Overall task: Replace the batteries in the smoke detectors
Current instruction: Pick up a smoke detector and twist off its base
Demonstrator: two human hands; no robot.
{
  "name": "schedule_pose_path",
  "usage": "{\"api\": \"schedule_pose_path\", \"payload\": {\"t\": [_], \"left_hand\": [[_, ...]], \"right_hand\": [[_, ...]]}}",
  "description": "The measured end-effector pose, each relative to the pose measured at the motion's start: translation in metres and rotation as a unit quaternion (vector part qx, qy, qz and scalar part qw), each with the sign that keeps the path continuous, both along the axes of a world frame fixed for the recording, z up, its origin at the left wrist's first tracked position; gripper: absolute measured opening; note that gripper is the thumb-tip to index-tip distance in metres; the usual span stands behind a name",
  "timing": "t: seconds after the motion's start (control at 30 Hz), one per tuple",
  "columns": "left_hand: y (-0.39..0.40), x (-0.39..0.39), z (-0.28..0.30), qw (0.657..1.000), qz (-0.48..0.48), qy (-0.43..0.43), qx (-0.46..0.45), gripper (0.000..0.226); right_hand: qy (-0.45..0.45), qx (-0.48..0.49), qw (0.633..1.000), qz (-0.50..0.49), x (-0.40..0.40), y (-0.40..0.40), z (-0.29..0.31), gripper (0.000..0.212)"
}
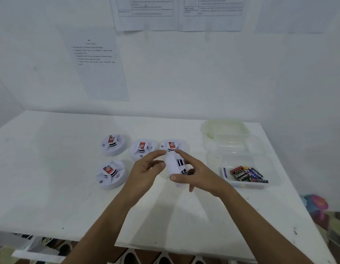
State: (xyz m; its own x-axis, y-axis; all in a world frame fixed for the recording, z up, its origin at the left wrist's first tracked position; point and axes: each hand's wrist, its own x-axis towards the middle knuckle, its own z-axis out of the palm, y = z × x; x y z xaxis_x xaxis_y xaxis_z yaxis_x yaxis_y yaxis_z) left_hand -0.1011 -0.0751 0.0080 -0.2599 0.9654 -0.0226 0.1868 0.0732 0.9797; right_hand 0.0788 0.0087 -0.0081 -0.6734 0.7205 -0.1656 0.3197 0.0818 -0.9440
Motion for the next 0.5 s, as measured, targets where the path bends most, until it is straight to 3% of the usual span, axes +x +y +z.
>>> {"api": "schedule_pose_path", "payload": {"t": [0.27,0.5], "left_hand": [[0.011,0.021,-0.001,0.998,-0.054,0.019,-0.035,0.030],[0.012,0.024,-0.005,0.994,-0.077,-0.045,-0.058,0.031]], "right_hand": [[0.059,0.005,0.998,0.007,0.026,0.010,0.010,0.085],[0.088,0.029,0.996,0.018,0.030,0.013,0.018,0.076]]}}
